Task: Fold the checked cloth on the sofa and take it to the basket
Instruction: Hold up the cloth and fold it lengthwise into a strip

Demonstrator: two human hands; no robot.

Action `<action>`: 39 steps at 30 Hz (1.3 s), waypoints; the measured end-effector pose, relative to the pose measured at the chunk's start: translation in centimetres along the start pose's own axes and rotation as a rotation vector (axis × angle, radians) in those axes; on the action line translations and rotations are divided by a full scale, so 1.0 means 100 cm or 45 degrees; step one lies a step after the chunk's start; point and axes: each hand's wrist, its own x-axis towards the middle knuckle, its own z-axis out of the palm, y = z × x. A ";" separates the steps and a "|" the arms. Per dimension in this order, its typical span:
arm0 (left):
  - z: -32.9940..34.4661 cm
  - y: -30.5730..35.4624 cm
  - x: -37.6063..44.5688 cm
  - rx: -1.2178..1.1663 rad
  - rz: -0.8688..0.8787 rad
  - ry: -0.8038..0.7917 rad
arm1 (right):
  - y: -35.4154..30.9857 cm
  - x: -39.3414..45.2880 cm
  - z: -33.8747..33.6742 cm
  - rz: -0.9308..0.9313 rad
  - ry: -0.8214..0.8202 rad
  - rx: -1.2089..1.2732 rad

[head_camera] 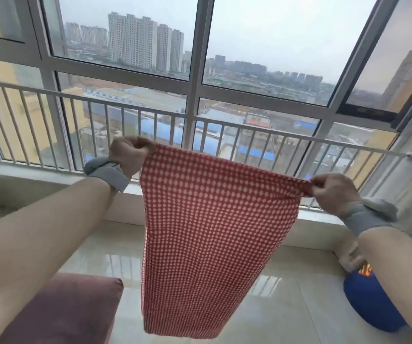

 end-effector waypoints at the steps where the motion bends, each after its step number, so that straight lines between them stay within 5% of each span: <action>1: 0.004 -0.006 -0.004 0.032 -0.024 -0.033 | 0.003 -0.001 0.008 0.016 -0.092 -0.042; 11: -0.007 0.007 -0.003 0.046 -0.094 0.057 | 0.009 -0.005 -0.001 0.205 -0.426 0.799; 19: -0.010 0.021 -0.004 -0.079 -0.198 0.027 | -0.001 0.003 -0.008 0.123 -0.342 0.725; 22: -0.009 0.024 -0.003 -0.232 -0.333 0.049 | -0.002 0.009 -0.009 0.228 -0.346 0.959; 26: 0.006 0.030 -0.001 0.128 -0.493 0.008 | -0.009 0.019 0.007 0.496 -0.213 0.786; 39: 0.042 0.043 -0.025 0.055 -0.343 0.056 | -0.066 -0.010 -0.012 0.058 -0.530 0.922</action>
